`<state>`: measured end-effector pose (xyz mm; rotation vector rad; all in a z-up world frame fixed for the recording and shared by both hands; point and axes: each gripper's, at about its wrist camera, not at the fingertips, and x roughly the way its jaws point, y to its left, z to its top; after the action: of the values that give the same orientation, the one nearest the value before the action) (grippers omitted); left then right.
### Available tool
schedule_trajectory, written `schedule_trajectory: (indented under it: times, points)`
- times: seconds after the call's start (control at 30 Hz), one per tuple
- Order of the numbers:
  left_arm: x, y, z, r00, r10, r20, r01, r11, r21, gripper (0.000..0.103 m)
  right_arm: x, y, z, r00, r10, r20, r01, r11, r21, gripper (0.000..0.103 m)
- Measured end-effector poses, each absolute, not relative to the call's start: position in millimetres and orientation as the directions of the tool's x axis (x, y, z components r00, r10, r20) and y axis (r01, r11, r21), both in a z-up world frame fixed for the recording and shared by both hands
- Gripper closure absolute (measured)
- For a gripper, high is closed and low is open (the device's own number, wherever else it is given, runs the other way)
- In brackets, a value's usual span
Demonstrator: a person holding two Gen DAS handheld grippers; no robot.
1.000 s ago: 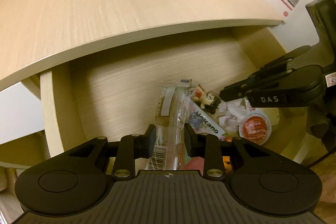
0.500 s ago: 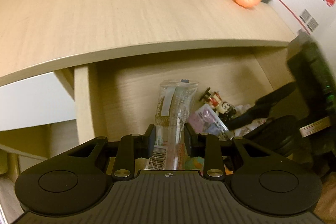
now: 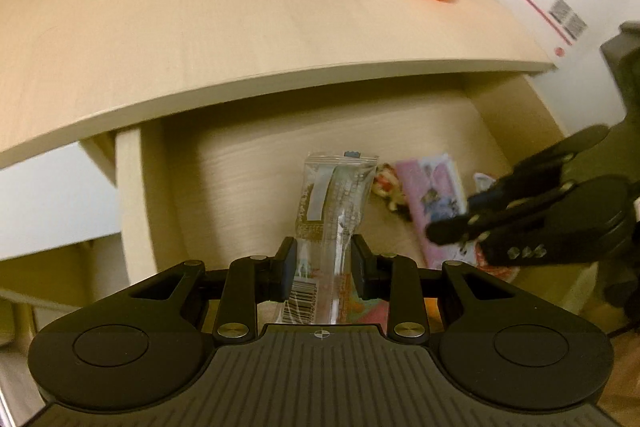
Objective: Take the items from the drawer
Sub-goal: 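Place the clear packet and pink card on the desktop, opening both grippers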
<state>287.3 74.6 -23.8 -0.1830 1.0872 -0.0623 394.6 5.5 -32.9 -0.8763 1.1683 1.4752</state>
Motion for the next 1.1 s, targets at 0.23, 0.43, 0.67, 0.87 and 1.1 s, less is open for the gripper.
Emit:
schedule_trajectory:
  times: [0.23,0.43,0.67,0.87,1.1]
  points:
    - [282,69,19,0.564,-0.180,-0.806,0.038,0.981,-0.193,0.071,420,-27,24,-0.196,0.430,-0.881,-0.969,0.050,0.240,0.081]
    - [302,78,75,0.705,-0.192,-0.682,0.054,0.974,-0.219,0.071,459,-32,95,-0.231,0.617,-0.753,-0.941,0.056,0.334,0.081]
    - [367,99,78,0.743,-0.098,-0.662,-0.064,0.974,-0.217,0.071,485,10,126,-0.163,0.701,-0.694,-0.941,0.101,0.323,0.081]
    - [404,112,49,0.687,-0.029,-0.726,-0.134,0.977,-0.166,0.070,503,60,88,-0.201,0.664,-0.720,-0.899,0.166,0.404,0.081]
    - [420,122,20,0.652,-0.004,-0.758,-0.170,0.974,-0.152,0.066,511,94,40,-0.223,0.616,-0.756,-0.860,0.241,0.450,0.075]
